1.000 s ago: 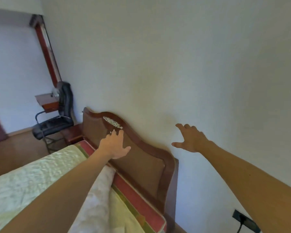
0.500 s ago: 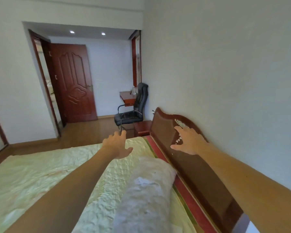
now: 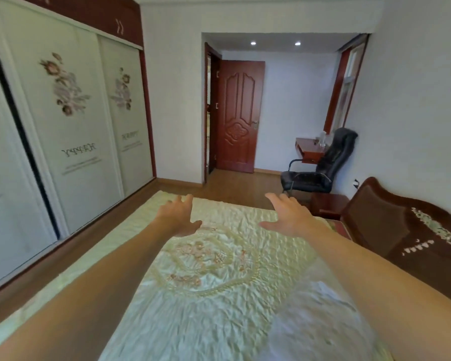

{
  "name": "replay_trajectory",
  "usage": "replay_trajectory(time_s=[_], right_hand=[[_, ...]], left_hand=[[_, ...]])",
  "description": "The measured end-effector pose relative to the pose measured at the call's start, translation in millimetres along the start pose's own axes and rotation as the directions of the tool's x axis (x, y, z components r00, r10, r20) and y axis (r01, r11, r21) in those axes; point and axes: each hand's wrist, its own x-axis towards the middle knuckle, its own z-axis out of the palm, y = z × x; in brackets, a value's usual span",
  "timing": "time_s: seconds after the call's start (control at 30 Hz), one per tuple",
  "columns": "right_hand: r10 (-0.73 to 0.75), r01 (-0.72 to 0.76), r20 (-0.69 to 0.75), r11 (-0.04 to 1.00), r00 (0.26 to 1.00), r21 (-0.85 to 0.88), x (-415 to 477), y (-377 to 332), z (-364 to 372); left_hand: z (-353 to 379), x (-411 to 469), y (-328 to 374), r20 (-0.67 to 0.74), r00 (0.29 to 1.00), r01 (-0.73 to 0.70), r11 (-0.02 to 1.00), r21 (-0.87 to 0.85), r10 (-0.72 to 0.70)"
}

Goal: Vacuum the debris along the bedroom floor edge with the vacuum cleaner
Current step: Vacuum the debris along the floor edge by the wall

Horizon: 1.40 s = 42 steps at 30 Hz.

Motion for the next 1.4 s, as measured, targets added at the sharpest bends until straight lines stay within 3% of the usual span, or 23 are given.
replay_trajectory(time_s=[0.2, 0.37, 0.67, 0.83, 1.13, 1.4], right_hand=[[-0.228, 0.227, 0.004, 0.973, 0.974, 0.044, 61, -109, 21], [-0.425, 0.416, 0.037, 0.898, 0.904, 0.140, 105, -199, 57], [-0.686, 0.654, 0.147, 0.726, 0.713, 0.213, 129, -324, 155], [-0.780, 0.738, 0.256, 0.625, 0.571, 0.256, 97, -378, 229], [-0.817, 0.800, 0.457, 0.515, 0.351, 0.308, 14, -425, 382], [-0.729, 0.771, 0.631, 0.553, 0.265, 0.315, -48, -400, 533]], left_hand=[[16, -35, -111, 0.034, 0.976, 0.216, 0.976, 0.021, -0.217], [36, -76, -189, 0.079, 0.909, 0.405, 0.912, 0.067, -0.409], [111, -163, -251, 0.156, 0.720, 0.664, 0.737, 0.125, -0.676], [176, -235, -252, 0.268, 0.549, 0.800, 0.590, 0.103, -0.792], [302, -349, -240, 0.448, 0.344, 0.896, 0.431, 0.107, -0.826], [449, -412, -198, 0.621, 0.258, 0.933, 0.359, 0.040, -0.740]])
